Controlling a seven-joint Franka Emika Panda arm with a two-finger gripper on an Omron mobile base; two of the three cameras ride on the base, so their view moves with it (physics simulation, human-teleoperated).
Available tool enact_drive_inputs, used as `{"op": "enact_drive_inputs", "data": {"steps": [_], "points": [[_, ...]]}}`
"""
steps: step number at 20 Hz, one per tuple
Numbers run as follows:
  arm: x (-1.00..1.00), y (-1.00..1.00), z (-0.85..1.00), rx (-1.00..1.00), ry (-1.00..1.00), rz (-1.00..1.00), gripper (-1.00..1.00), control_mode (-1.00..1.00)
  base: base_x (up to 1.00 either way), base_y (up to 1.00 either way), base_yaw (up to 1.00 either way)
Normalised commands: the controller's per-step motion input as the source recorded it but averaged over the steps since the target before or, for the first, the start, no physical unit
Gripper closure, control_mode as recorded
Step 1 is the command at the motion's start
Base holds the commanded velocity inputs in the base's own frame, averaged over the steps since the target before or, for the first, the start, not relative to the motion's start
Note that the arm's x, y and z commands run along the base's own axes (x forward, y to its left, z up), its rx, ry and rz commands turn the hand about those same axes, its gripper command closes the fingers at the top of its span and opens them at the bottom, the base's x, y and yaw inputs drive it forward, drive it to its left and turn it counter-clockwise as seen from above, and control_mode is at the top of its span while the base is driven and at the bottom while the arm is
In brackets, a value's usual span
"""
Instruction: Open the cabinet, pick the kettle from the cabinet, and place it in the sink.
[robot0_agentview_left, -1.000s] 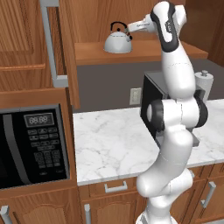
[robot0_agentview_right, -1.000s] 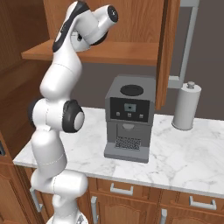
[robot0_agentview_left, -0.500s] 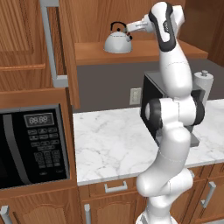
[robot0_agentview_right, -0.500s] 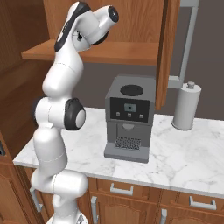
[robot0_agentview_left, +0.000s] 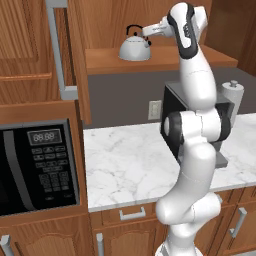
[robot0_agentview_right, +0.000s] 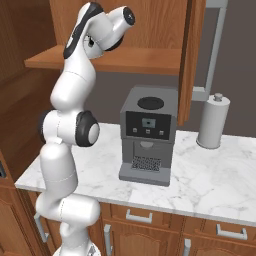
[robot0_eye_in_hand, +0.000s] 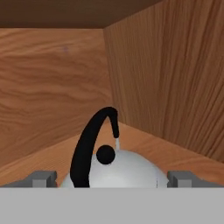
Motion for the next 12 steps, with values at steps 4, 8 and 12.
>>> {"op": "enact_drive_inputs", "data": {"steps": [4, 8, 12], "points": [[0.14, 0.10, 0.00, 0.00, 0.00, 0.00, -1.00, -1.00, 0.00, 0.00, 0.00], [0.12, 0.08, 0.00, 0.00, 0.00, 0.00, -1.00, -1.00, 0.00, 0.00, 0.00], [0.14, 0.04, 0.00, 0.00, 0.00, 0.00, -1.00, -1.00, 0.00, 0.00, 0.00]]}}
